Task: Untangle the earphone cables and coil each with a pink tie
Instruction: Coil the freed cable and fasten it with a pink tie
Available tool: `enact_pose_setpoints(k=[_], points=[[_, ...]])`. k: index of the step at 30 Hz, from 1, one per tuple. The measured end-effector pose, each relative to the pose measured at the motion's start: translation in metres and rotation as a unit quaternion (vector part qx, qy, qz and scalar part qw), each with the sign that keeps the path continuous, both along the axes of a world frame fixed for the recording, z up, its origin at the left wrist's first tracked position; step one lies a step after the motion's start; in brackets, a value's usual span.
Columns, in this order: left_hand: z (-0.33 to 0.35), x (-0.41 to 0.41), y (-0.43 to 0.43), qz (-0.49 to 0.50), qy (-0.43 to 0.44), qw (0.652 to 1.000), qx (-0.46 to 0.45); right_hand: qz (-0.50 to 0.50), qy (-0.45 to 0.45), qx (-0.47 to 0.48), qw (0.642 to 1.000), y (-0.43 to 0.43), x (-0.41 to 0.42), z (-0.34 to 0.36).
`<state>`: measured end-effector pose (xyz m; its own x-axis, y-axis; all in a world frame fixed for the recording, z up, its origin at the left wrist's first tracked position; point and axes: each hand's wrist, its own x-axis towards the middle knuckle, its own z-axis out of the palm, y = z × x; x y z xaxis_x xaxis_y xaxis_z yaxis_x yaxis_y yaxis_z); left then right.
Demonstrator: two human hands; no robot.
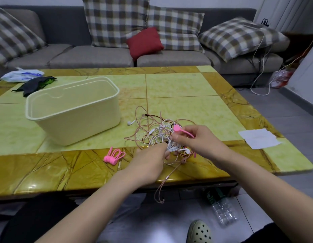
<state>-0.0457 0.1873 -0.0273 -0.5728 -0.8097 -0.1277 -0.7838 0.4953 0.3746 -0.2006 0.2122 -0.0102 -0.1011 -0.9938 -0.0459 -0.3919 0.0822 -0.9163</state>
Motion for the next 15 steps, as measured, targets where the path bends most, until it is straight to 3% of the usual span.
enact_pose_setpoints(k=[4,8,11,15], points=[[-0.002,0.001,-0.003,0.003,-0.004,1.000,-0.014,-0.020,0.061,-0.051,0.997,-0.002,0.009,0.007],[-0.002,0.003,-0.001,0.001,-0.023,1.000,0.010,0.087,0.098,0.009,0.991,-0.004,0.010,-0.001],[-0.001,0.010,0.000,-0.003,0.003,1.000,0.022,0.105,0.096,0.034,0.989,-0.005,0.006,-0.008],[0.000,0.013,-0.002,-0.012,0.042,0.999,0.021,0.058,0.114,0.005,0.992,-0.005,0.008,-0.014]])
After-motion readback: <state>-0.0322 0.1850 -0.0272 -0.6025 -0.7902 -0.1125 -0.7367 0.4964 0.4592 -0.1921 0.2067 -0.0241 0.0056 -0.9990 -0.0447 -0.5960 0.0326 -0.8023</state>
